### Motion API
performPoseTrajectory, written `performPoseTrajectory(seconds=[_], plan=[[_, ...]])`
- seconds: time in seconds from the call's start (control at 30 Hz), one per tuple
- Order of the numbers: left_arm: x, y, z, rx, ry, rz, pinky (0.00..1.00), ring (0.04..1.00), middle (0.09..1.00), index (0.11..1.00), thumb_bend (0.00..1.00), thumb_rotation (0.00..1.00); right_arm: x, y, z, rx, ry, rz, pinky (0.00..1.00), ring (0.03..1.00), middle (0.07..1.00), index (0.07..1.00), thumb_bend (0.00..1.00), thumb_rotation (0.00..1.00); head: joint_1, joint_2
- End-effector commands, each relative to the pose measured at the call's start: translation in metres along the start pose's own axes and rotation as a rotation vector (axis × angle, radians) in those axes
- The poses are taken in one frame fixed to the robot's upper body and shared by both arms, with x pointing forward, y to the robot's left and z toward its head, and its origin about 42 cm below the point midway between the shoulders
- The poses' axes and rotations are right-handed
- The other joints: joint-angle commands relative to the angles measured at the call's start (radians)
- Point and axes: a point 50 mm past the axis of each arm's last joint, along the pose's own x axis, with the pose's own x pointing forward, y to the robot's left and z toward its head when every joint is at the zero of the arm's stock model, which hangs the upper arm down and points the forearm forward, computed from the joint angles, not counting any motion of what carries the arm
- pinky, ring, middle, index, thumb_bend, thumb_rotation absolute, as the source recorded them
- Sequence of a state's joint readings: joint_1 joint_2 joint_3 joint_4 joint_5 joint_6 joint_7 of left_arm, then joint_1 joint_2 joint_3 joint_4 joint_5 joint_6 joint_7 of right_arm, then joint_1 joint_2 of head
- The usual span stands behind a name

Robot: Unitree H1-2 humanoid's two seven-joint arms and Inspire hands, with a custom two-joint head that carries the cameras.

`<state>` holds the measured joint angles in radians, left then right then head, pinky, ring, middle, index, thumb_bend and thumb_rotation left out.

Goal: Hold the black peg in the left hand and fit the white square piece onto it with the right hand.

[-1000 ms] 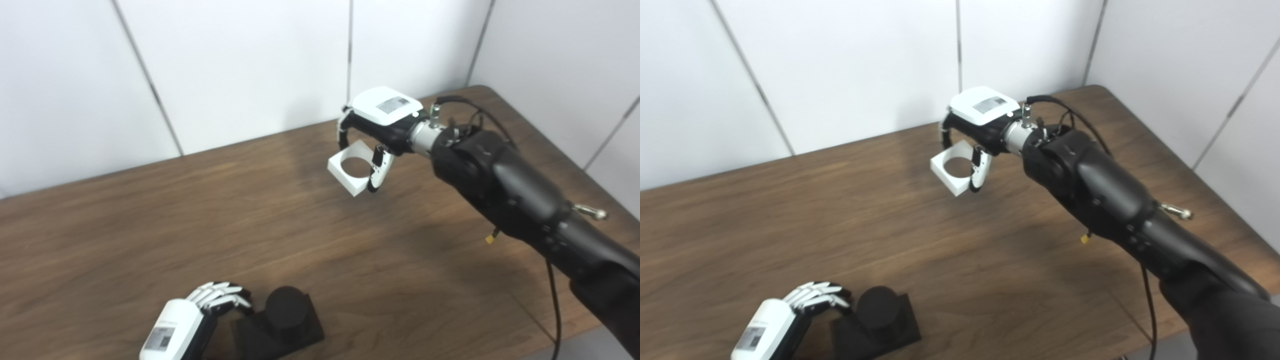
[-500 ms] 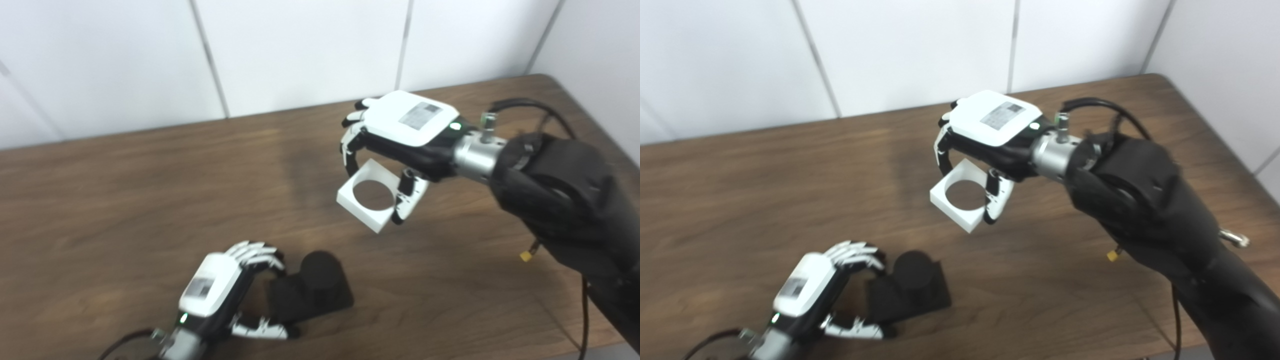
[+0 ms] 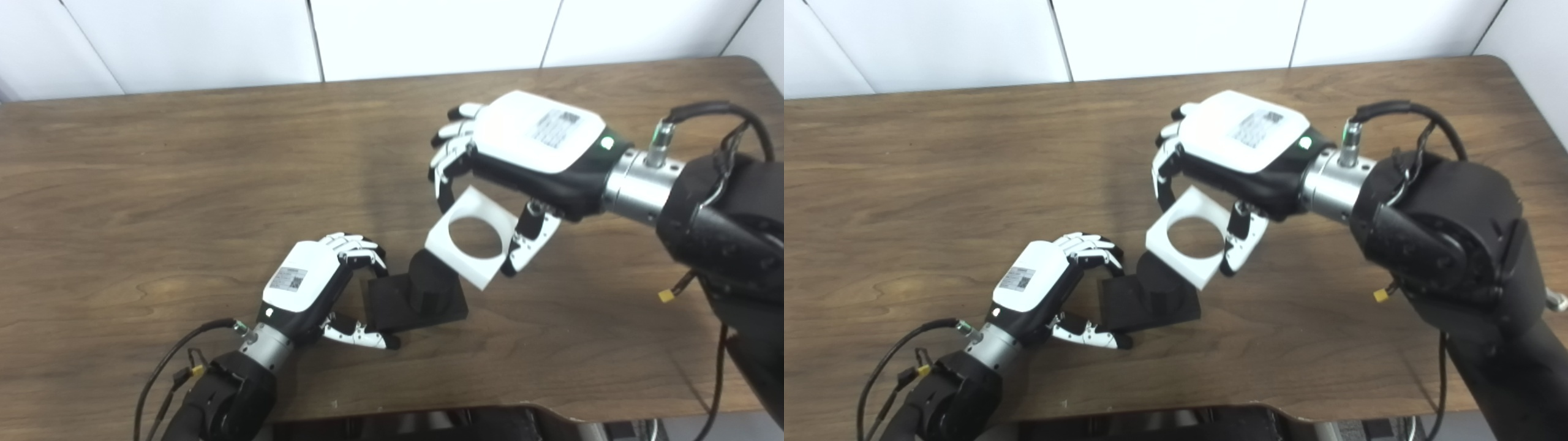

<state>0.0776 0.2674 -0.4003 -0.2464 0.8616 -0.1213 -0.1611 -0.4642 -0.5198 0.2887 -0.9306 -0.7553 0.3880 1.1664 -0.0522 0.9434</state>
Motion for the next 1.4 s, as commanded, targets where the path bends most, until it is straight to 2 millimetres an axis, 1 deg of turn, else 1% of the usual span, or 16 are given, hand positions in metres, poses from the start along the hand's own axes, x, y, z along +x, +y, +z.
performPoseTrajectory(seconds=[0.0,0.13,0.33,0.53,0.67,0.97,1.37], plan=[[0.002,-0.007,0.002,0.004,0.006,-0.060,0.82,0.811,0.762,0.486,0.52,0.05,0.001,-0.006,-0.001,-0.045,0.005,-0.017,0.98,0.880,0.762,0.483,0.52,0.13,-0.001,0.002],[0.003,-0.007,0.003,0.004,0.002,-0.058,0.82,0.811,0.762,0.486,0.52,0.05,0.008,-0.001,0.001,-0.040,0.010,-0.010,1.00,0.893,0.769,0.483,0.52,0.13,-0.004,0.002],[0.003,-0.006,0.003,0.003,0.004,-0.057,0.82,0.811,0.761,0.486,0.52,0.05,0.019,0.009,0.000,-0.007,-0.007,-0.034,0.99,0.889,0.765,0.482,0.52,0.13,0.004,0.001],[0.001,-0.007,0.002,0.002,0.008,-0.063,0.83,0.814,0.764,0.486,0.52,0.05,0.029,0.019,0.004,0.024,0.000,-0.039,1.00,0.910,0.780,0.483,0.52,0.13,0.001,-0.008],[0.001,-0.008,0.001,0.003,0.006,-0.060,0.82,0.811,0.761,0.486,0.52,0.05,0.033,0.024,0.005,0.027,-0.001,-0.055,1.00,0.908,0.778,0.483,0.52,0.13,0.002,-0.010],[0.002,-0.009,0.002,0.003,0.007,-0.059,0.82,0.811,0.761,0.486,0.52,0.05,0.038,0.027,0.011,0.030,-0.007,-0.062,1.00,0.914,0.781,0.482,0.52,0.13,0.007,-0.021],[0.003,-0.008,0.003,-0.002,0.003,-0.050,0.81,0.809,0.760,0.486,0.52,0.05,0.042,0.029,0.015,0.011,-0.018,-0.039,1.00,0.921,0.784,0.482,0.52,0.13,0.007,-0.015]])
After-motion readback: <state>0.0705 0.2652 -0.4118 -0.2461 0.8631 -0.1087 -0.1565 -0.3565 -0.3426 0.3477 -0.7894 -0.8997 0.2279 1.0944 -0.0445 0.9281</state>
